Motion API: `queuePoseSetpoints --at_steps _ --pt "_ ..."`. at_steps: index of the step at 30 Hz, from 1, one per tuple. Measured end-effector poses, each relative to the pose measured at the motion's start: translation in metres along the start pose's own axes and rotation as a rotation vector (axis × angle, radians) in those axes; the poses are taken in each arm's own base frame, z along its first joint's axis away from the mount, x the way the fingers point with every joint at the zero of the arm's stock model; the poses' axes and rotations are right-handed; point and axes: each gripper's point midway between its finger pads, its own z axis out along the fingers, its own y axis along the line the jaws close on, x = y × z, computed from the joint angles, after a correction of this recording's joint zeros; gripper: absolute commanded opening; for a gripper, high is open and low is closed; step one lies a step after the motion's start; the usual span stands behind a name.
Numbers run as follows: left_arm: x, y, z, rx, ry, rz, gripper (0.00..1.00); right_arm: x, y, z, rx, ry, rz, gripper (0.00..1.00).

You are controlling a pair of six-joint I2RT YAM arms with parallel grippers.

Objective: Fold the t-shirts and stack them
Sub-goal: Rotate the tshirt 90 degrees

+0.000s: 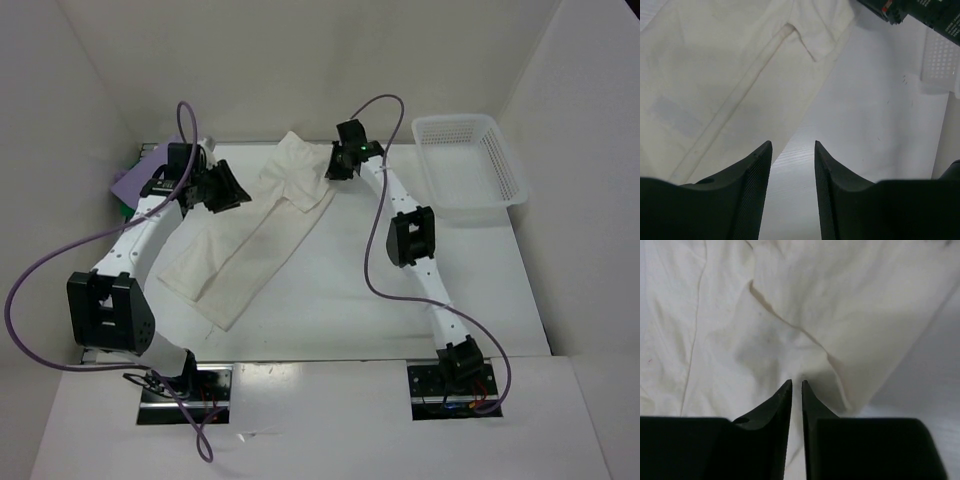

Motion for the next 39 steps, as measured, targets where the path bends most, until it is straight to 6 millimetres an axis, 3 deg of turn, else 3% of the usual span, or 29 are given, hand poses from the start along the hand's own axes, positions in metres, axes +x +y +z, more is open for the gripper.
queuePoseSetpoints --at_steps 3,5,7,8,9,11,12,14,16,19,21,23,26,31,35,37,39 --pt "-0.013 -0.007 -0.006 0.013 -0.027 0.006 0.47 0.0 0.005 -0.029 0.036 0.031 -0.04 0.45" --pt "-0.02 -0.01 -0.009 0.022 -0.045 0.009 0.47 0.0 0.019 -0.063 0.032 0.043 -0.06 0.52" --pt "-0.024 -0.007 -0.01 0.02 -0.055 0.003 0.41 0.012 0.04 -0.114 -0.007 0.048 -0.079 0.53" --pt "-0.025 -0.004 -0.01 0.015 -0.057 -0.002 0.38 0.021 0.056 -0.144 -0.051 0.038 -0.089 0.49" --pt "-0.026 0.001 -0.01 0.008 -0.061 -0.009 0.35 0.031 0.072 -0.17 -0.096 0.025 -0.1 0.26" --pt "-0.024 0.02 -0.008 -0.024 -0.059 -0.035 0.24 0.063 0.113 -0.222 -0.232 0.006 -0.12 0.07" --pt "-0.022 0.031 -0.008 -0.046 -0.058 -0.044 0.22 0.083 0.13 -0.24 -0.304 0.001 -0.128 0.0" --pt "-0.011 0.059 -0.008 -0.109 -0.04 -0.084 0.22 0.146 0.157 -0.265 -0.412 0.062 -0.146 0.03" --pt "-0.002 0.079 -0.013 -0.165 -0.029 -0.118 0.22 0.21 0.172 -0.269 -0.468 0.162 -0.153 0.2" --pt "0.007 0.088 -0.024 -0.202 -0.029 -0.131 0.31 0.306 0.177 -0.25 -0.465 0.34 -0.179 0.44" --pt "0.009 0.086 -0.031 -0.203 -0.036 -0.128 0.31 0.352 0.172 -0.234 -0.431 0.427 -0.185 0.52" --pt "0.008 0.084 -0.037 -0.207 -0.053 -0.121 0.32 0.381 0.166 -0.219 -0.399 0.478 -0.176 0.55" --pt "0.007 0.082 -0.047 -0.213 -0.079 -0.114 0.33 0.402 0.164 -0.203 -0.372 0.511 -0.123 0.55" --pt "0.008 0.08 -0.054 -0.212 -0.096 -0.104 0.33 0.397 0.186 -0.187 -0.39 0.455 -0.011 0.56" --pt "0.018 0.085 -0.051 -0.22 -0.071 -0.111 0.34 0.403 0.206 -0.167 -0.4 0.433 0.047 0.13" --pt "0.02 0.086 -0.05 -0.221 -0.063 -0.102 0.36 0.409 0.212 -0.16 -0.406 0.437 0.078 0.02" --pt "0.02 0.085 -0.05 -0.214 -0.059 -0.095 0.37 0.408 0.209 -0.158 -0.405 0.436 0.102 0.0"
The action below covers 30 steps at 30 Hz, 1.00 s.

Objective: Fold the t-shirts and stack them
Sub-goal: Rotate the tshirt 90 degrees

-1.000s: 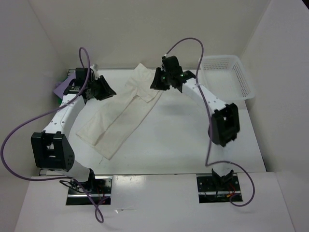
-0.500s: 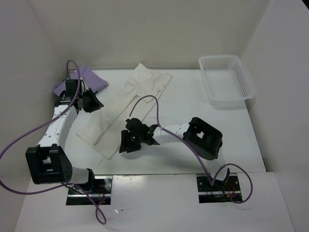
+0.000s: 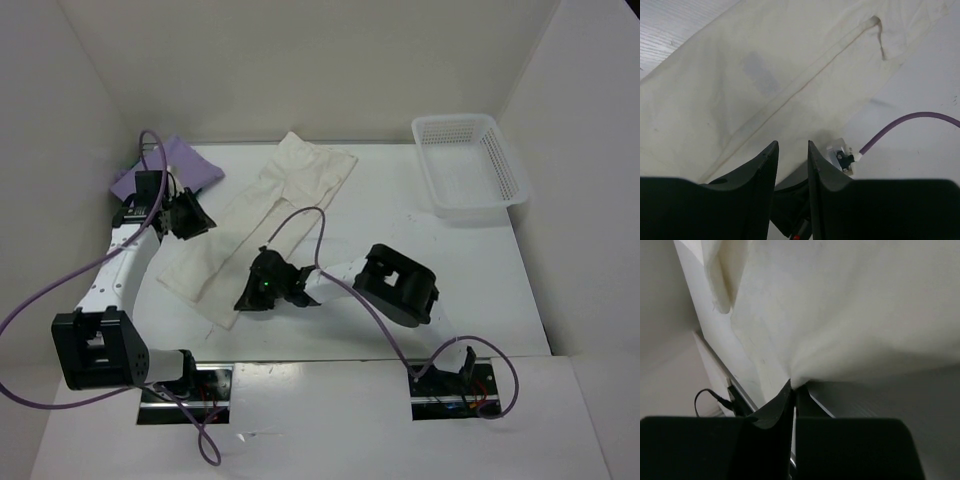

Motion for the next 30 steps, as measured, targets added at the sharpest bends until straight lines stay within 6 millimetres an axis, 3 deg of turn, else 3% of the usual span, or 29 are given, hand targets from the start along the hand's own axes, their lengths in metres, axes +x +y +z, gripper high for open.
queuePoseSetpoints --at_steps 3,5,9,11,12,14,15,19,23,26,30 --pt "0.007 -0.005 0.003 0.016 0.02 0.012 0.37 -0.006 -0.024 -0.028 0.022 -0.017 0.022 0.0" --pt "0.021 -0.014 0.01 0.033 0.058 0.041 0.37 -0.019 -0.056 -0.064 0.079 -0.038 0.031 0.01" --pt "0.073 -0.044 0.029 0.09 0.196 0.123 0.37 -0.061 -0.129 -0.144 0.23 -0.126 0.046 0.01" --pt "0.102 -0.056 0.032 0.115 0.266 0.158 0.4 -0.064 -0.155 -0.174 0.289 -0.144 0.053 0.05" --pt "0.116 -0.058 0.032 0.123 0.298 0.172 0.41 -0.057 -0.163 -0.185 0.309 -0.136 0.049 0.13" --pt "0.136 -0.053 0.029 0.111 0.348 0.171 0.5 -0.039 -0.168 -0.202 0.322 -0.1 0.039 0.25" --pt "0.143 -0.046 0.027 0.093 0.361 0.163 0.51 -0.031 -0.168 -0.209 0.318 -0.083 0.034 0.37" --pt "0.161 -0.025 0.008 0.044 0.396 0.117 0.53 -0.014 -0.156 -0.236 0.26 -0.084 0.029 0.5" --pt "0.185 -0.017 -0.002 0.037 0.443 0.064 0.5 -0.006 -0.145 -0.25 0.201 -0.09 0.037 0.51" --pt "0.21 0.004 -0.011 -0.066 0.505 0.01 0.5 0.007 -0.155 -0.252 0.203 -0.068 0.086 0.51" --pt "0.212 0.018 -0.012 -0.16 0.499 -0.047 0.5 0.02 -0.165 -0.257 0.206 -0.063 0.139 0.51"
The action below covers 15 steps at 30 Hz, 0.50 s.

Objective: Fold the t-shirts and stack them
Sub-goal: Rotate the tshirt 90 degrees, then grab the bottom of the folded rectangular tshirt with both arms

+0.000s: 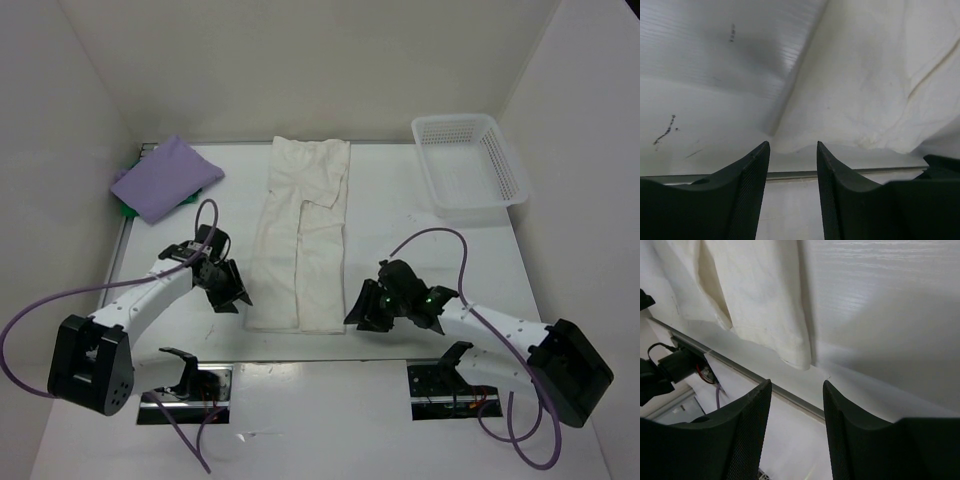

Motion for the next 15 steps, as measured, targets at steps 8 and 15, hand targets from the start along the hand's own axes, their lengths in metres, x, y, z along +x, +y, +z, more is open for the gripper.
queuePoseSetpoints --at_steps 8,15 --pt "0.0 0.017 0.017 -0.077 0.039 -0.106 0.59 0.002 -0.002 0.003 -0.01 -0.002 0.033 0.51" --pt "0.016 0.03 0.034 -0.086 0.079 -0.16 0.5 0.001 -0.004 0.016 -0.003 0.017 0.037 0.45"
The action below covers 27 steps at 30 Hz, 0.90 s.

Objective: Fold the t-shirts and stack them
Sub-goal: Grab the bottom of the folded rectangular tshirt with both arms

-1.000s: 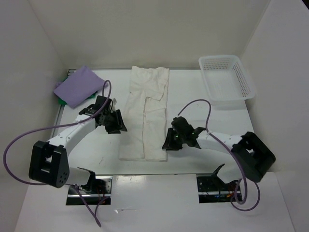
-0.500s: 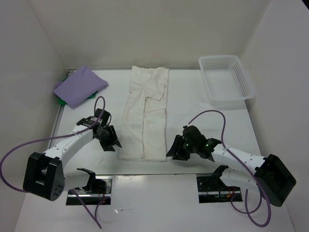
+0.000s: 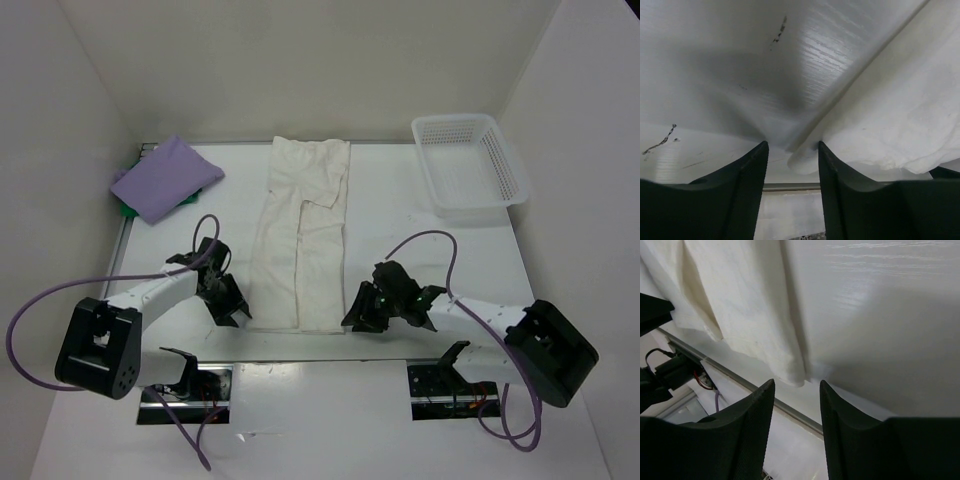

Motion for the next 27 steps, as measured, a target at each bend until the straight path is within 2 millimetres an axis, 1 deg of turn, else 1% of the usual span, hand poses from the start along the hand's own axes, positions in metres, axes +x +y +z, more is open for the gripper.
queuePoseSetpoints --at_steps 2,4,6,8,10,11,12,13,14,15,17,20,23,25,27 --pt "-0.001 -0.002 0.001 0.012 -0.005 -0.001 0.5 0.002 -0.004 0.005 0.013 0.014 0.004 0.45" --pt "-0.002 -0.006 0.004 0.037 -0.009 -0.01 0.48 0.004 -0.004 0.009 0.014 0.03 0.008 0.45" --pt "0.003 -0.009 0.006 0.074 0.01 -0.02 0.41 0.004 -0.001 0.011 0.003 0.035 0.002 0.44" --pt "0.008 -0.011 0.007 0.103 0.02 -0.031 0.41 0.003 0.0 0.012 -0.002 0.035 0.0 0.41" --pt "0.012 -0.012 0.008 0.126 0.032 -0.032 0.34 0.003 0.0 0.013 -0.001 0.034 -0.002 0.36" --pt "0.013 -0.012 0.008 0.133 0.035 -0.032 0.29 0.003 -0.001 0.013 0.001 0.034 -0.001 0.26" --pt "0.013 -0.012 0.009 0.136 0.036 -0.032 0.25 0.003 -0.001 0.014 0.0 0.033 -0.006 0.22" --pt "0.014 -0.013 0.009 0.14 0.037 -0.028 0.16 0.002 -0.001 0.015 0.001 0.033 -0.005 0.19" --pt "0.014 -0.013 0.01 0.143 0.038 -0.024 0.11 0.003 -0.002 0.016 0.006 0.036 -0.004 0.07" --pt "0.015 -0.013 0.01 0.144 0.041 -0.02 0.08 0.004 -0.004 0.018 0.012 0.041 -0.007 0.01" --pt "0.017 -0.013 0.01 0.142 0.046 -0.008 0.0 0.007 -0.004 0.021 0.017 0.057 -0.001 0.0" --pt "0.028 -0.016 0.006 0.132 0.076 0.04 0.0 0.016 0.005 0.022 0.019 0.07 -0.042 0.0" --pt "0.046 -0.02 -0.001 0.13 0.12 0.113 0.0 0.029 0.013 0.012 0.011 0.091 -0.068 0.0" --pt "0.06 -0.019 -0.008 0.135 0.149 0.155 0.0 0.035 0.022 -0.003 -0.026 0.093 -0.069 0.0" --pt "0.074 -0.016 -0.02 0.148 0.166 0.187 0.0 0.041 0.033 -0.023 -0.077 0.085 -0.065 0.0"
